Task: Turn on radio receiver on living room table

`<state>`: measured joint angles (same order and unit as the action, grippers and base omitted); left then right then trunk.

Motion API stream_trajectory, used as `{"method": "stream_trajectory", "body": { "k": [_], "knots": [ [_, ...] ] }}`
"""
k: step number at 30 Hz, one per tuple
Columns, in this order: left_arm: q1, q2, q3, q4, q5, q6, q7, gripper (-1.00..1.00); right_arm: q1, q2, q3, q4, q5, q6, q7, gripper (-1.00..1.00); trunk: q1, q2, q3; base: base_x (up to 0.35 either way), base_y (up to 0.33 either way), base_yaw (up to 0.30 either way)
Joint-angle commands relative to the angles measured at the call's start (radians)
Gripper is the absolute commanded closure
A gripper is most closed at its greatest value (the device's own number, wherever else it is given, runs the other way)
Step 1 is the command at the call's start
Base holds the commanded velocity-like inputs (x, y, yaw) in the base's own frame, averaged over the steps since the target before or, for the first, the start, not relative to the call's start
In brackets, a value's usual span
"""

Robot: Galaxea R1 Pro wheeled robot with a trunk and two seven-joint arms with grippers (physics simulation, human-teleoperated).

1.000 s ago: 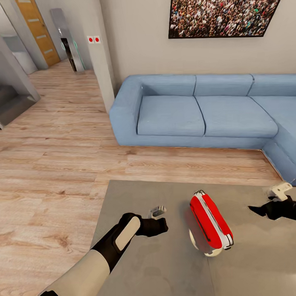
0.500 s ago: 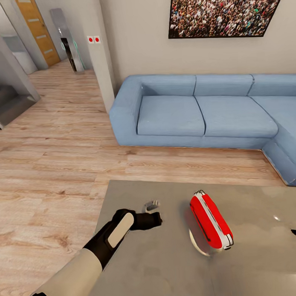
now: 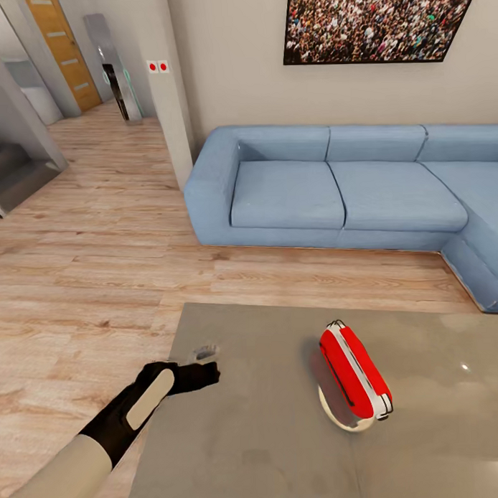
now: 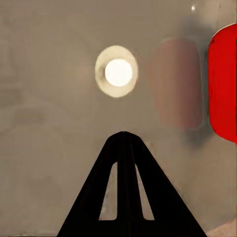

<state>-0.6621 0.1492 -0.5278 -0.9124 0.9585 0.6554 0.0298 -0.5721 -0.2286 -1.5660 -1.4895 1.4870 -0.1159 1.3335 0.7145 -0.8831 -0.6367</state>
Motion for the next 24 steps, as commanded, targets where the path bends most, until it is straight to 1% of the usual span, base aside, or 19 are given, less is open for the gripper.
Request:
{"method": "stream_trajectory", "body": {
  "k": [1, 2, 5, 7, 8, 9, 10, 13, 15, 16, 17, 19, 20, 21, 23, 24],
  "knots": [
    [0.008, 0.008, 0.000, -0.011, 0.002, -0.001, 0.000, 1.00, 0.000, -0.001, -0.012, 0.004, 0.006, -0.009, 0.000, -1.00, 0.000, 0.000, 0.000, 0.000, 0.000, 0.000],
    [0.025, 0.022, 0.000, -0.031, 0.001, -0.002, 0.000, 1.00, 0.000, -0.003, -0.032, 0.011, 0.015, -0.023, -0.001, -1.00, 0.000, 0.000, 0.000, 0.000, 0.000, 0.000],
    [0.058, 0.044, 0.000, -0.070, 0.000, -0.003, 0.001, 1.00, 0.000, -0.016, -0.063, 0.019, 0.026, -0.046, -0.002, -1.00, 0.000, 0.000, 0.000, 0.000, 0.000, 0.000],
    [0.084, 0.068, 0.000, -0.098, 0.002, -0.005, -0.001, 1.00, 0.000, -0.028, -0.089, 0.023, 0.031, -0.070, -0.002, -1.00, 0.000, 0.000, 0.000, 0.000, 0.000, 0.000],
    [0.090, 0.074, 0.000, -0.103, 0.002, -0.007, -0.001, 1.00, 0.000, -0.030, -0.097, 0.024, 0.031, -0.077, -0.002, -1.00, 0.000, 0.000, 0.000, 0.000, 0.000, 0.000],
    [0.100, 0.083, 0.000, -0.110, 0.003, -0.016, -0.002, 1.00, 0.002, -0.034, -0.116, 0.025, 0.033, -0.093, -0.002, -1.00, 0.000, 0.000, 0.000, 0.000, 0.000, 0.000],
    [0.106, 0.088, 0.000, -0.112, 0.004, -0.022, -0.002, 1.00, 0.005, -0.036, -0.127, 0.025, 0.035, -0.102, -0.002, -1.00, 0.000, 0.000, 0.000, 0.000, 0.000, 0.000],
    [0.143, 0.115, 0.000, -0.119, 0.005, -0.058, -0.003, 1.00, 0.056, -0.042, -0.190, 0.051, 0.050, -0.141, -0.004, -1.00, 0.000, 0.000, 0.000, 0.000, 0.000, 0.000],
    [0.165, 0.130, 0.000, -0.119, 0.005, -0.069, -0.004, 1.00, 0.094, -0.047, -0.206, 0.087, 0.052, -0.149, -0.013, -1.00, 0.000, 0.000, 0.000, 0.000, 0.000, 0.000],
    [0.182, 0.141, 0.000, -0.120, 0.005, -0.074, -0.004, 1.00, 0.122, -0.053, -0.213, 0.119, 0.051, -0.152, -0.027, -1.00, 0.000, 0.000, 0.000, 0.000, 0.000, 0.000],
    [0.200, 0.152, 0.000, -0.120, 0.005, -0.080, -0.005, 1.00, 0.150, -0.060, -0.217, 0.155, 0.051, -0.154, -0.047, -1.00, 0.000, 0.000, 0.000, 0.000, 0.000, 0.000],
    [0.254, 0.182, 0.000, -0.116, 0.006, -0.114, -0.005, 1.00, 0.227, -0.081, -0.224, 0.281, 0.052, -0.155, -0.144, -1.00, 0.000, 0.000, 0.000, 0.000, 0.000, 0.000],
    [0.262, 0.186, 0.000, -0.116, 0.007, -0.122, -0.006, 1.00, 0.239, -0.083, -0.225, 0.303, 0.053, -0.154, -0.162, -1.00, 0.000, 0.000, 0.000, 0.000, 0.000, 0.000],
    [0.276, 0.194, 0.000, -0.114, 0.007, -0.137, -0.006, 1.00, 0.263, -0.087, -0.226, 0.347, 0.053, -0.154, -0.197, -1.00, 0.000, 0.000, 0.000, 0.000, 0.000, 0.000],
    [0.310, 0.203, 0.000, -0.106, 0.008, -0.163, -0.006, 1.00, 0.318, -0.090, -0.226, 0.437, 0.054, -0.152, -0.270, -1.00, 0.000, 0.000, 0.000, 0.000, 0.000, 0.000],
    [0.341, 0.206, 0.000, -0.092, 0.006, -0.180, -0.006, 1.00, 0.361, -0.091, -0.226, 0.509, 0.057, -0.152, -0.321, -1.00, 0.000, 0.000, 0.000, 0.000, 0.000, 0.000]
  ]
}}
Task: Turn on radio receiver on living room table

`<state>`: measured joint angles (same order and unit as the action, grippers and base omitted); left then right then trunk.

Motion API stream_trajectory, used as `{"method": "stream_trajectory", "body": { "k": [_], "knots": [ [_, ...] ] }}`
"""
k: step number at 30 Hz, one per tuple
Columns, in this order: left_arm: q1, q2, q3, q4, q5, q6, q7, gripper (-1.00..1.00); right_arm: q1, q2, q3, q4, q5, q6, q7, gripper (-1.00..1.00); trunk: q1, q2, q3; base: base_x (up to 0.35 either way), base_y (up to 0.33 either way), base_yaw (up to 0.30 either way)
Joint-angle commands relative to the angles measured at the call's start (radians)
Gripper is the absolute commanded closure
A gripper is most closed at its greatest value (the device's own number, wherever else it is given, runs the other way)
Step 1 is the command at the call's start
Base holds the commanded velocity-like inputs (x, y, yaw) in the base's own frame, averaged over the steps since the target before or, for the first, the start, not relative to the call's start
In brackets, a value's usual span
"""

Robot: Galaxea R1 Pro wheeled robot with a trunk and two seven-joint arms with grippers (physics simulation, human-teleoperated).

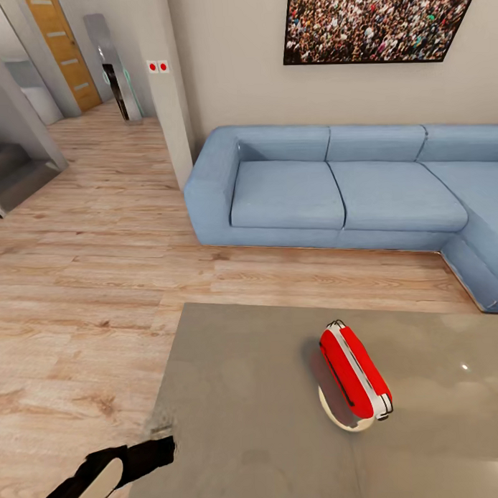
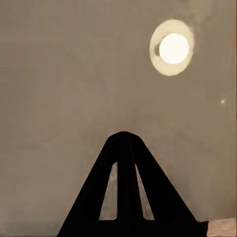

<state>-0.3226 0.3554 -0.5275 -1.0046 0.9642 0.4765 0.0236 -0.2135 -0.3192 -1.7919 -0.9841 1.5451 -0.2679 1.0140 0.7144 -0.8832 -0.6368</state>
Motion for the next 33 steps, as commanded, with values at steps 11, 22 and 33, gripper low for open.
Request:
{"method": "stream_trajectory", "body": {
  "k": [11, 22, 33],
  "knots": [
    [0.083, 0.001, -0.002, 0.274, -0.006, -0.202, -0.189, 1.00, 0.088, -0.010, 0.000, 0.324, 0.116, 0.008, -0.272, -1.00, 0.000, 0.000, 0.000, 0.000, 0.000, 0.000],
    [0.085, -0.050, -0.008, 0.647, -0.010, -0.385, -0.401, 1.00, 0.086, -0.009, 0.003, 0.509, 0.147, 0.018, -0.405, -1.00, 0.000, 0.000, 0.000, 0.000, 0.000, 0.000],
    [0.089, -0.182, -0.008, 0.974, -0.038, -0.565, -0.495, 1.00, 0.091, 0.003, 0.004, 0.732, 0.255, 0.072, -0.586, -1.00, 0.000, 0.000, 0.000, 0.000, 0.000, 0.000]
  ]
}}
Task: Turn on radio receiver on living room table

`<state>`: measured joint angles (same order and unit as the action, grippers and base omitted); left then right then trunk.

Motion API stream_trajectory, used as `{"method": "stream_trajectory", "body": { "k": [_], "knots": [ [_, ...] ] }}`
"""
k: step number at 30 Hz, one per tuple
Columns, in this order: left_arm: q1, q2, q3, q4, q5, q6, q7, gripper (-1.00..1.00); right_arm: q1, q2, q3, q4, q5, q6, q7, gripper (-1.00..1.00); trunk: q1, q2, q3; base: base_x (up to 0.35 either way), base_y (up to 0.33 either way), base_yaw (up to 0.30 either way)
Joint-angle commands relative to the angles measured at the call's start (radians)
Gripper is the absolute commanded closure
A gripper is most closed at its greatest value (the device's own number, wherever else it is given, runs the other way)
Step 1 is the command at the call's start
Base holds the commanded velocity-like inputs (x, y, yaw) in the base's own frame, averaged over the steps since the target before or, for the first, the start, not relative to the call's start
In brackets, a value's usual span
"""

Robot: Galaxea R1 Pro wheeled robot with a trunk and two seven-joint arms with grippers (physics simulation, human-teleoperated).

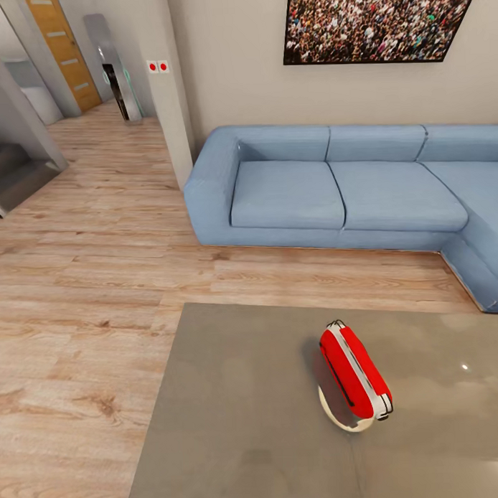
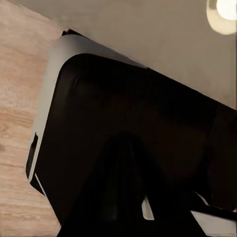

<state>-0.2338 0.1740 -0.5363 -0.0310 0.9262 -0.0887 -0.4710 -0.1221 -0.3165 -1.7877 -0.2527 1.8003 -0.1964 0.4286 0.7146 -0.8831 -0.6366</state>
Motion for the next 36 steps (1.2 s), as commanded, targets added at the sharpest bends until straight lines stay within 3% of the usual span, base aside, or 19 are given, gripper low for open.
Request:
{"method": "stream_trajectory", "body": {
  "k": [1, 5, 7, 9, 13, 16, 27, 36],
  "knots": [
    [0.007, -0.014, 0.001, 0.009, -0.016, -0.006, 0.000, 1.00, 0.001, 0.003, 0.000, 0.010, 0.002, 0.006, -0.004, -1.00, 0.000, 0.000, 0.000, 0.000, 0.000, 0.000],
    [0.033, -0.057, 0.001, 0.019, -0.060, -0.014, 0.007, 1.00, 0.004, 0.024, 0.002, 0.042, 0.004, 0.015, -0.016, -1.00, 0.000, 0.000, 0.000, 0.000, 0.000, 0.000],
    [0.040, -0.076, 0.001, 0.022, -0.072, -0.016, 0.009, 1.00, 0.007, 0.048, 0.005, 0.059, 0.006, 0.022, -0.033, -1.00, 0.000, 0.000, 0.000, 0.000, 0.000, 0.000],
    [0.049, -0.097, 0.001, 0.024, -0.080, -0.016, 0.011, 1.00, 0.012, 0.094, 0.008, 0.074, 0.020, 0.033, -0.072, -1.00, 0.000, 0.000, 0.000, 0.000, 0.000, 0.000],
    [0.062, -0.111, 0.001, 0.025, -0.084, -0.017, 0.012, 1.00, 0.015, 0.150, 0.009, 0.085, 0.059, 0.041, -0.118, -1.00, 0.000, 0.000, 0.000, 0.000, 0.000, 0.000],
    [0.065, -0.116, 0.001, 0.025, -0.085, -0.017, 0.012, 1.00, 0.016, 0.173, 0.010, 0.088, 0.071, 0.055, -0.136, -1.00, 0.000, 0.000, 0.000, 0.000, 0.000, 0.000],
    [0.067, -0.122, 0.001, 0.025, -0.086, -0.017, 0.012, 1.00, 0.016, 0.186, 0.011, 0.141, 0.078, 0.095, -0.210, -1.00, 0.000, 0.000, 0.000, 0.000, 0.000, 0.000],
    [0.067, -0.122, 0.001, 0.025, -0.086, -0.017, 0.012, 1.00, 0.016, 0.185, 0.016, 0.153, 0.080, 0.087, -0.223, -1.00, 0.000, 0.000, 0.000, 0.000, 0.000, 0.000]
  ]
}}
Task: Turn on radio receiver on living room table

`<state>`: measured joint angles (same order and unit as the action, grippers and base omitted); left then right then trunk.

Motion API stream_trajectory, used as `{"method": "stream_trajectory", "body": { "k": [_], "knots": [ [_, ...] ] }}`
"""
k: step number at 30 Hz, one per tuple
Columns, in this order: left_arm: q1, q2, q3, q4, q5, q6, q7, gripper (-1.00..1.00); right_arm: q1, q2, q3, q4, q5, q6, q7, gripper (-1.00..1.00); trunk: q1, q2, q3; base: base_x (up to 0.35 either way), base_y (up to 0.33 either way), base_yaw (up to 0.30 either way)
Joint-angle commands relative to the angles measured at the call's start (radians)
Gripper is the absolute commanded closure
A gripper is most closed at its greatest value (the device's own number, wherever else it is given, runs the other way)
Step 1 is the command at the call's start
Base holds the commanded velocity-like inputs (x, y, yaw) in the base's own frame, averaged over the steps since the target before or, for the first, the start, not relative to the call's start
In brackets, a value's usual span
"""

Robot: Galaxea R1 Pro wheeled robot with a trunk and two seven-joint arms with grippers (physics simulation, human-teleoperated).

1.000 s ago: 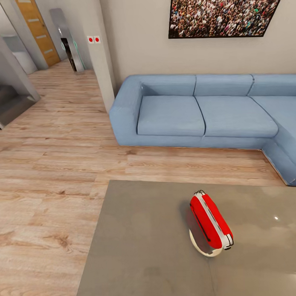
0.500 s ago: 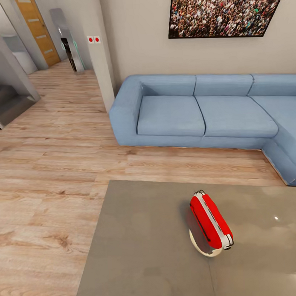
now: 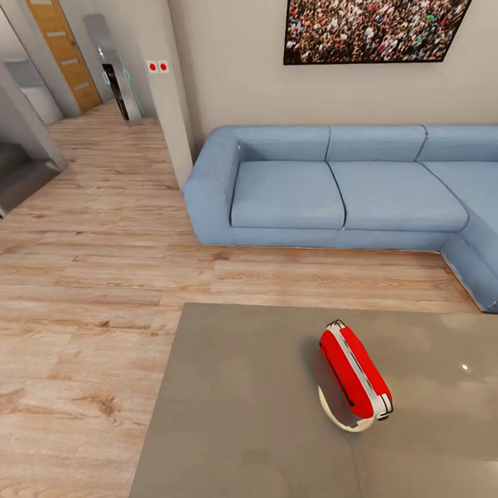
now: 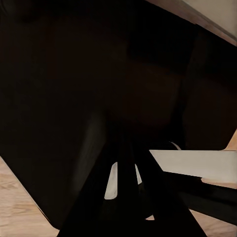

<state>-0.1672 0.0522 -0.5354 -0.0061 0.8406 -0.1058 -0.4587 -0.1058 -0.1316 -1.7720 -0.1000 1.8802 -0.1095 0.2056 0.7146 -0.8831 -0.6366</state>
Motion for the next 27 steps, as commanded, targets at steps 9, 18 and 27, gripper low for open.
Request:
{"method": "stream_trajectory", "body": {
  "k": [9, 18, 27],
  "knots": [
    [0.000, 0.003, 0.000, -0.001, -0.001, 0.001, 0.000, 1.00, 0.000, -0.001, -0.003, 0.000, -0.006, -0.006, -0.003, -1.00, 0.000, 0.000, 0.000, 0.000, 0.000, 0.000],
    [0.000, 0.010, -0.001, -0.002, 0.000, 0.003, 0.001, 1.00, 0.000, 0.057, -0.007, 0.002, -0.008, -0.007, -0.002, -1.00, 0.000, 0.000, 0.000, 0.000, 0.000, 0.000],
    [0.000, 0.014, 0.003, -0.010, 0.001, 0.002, 0.002, 1.00, 0.000, 0.063, -0.009, 0.002, -0.009, -0.007, -0.002, -1.00, 0.000, 0.000, 0.000, 0.000, 0.000, 0.000]
  ]
}}
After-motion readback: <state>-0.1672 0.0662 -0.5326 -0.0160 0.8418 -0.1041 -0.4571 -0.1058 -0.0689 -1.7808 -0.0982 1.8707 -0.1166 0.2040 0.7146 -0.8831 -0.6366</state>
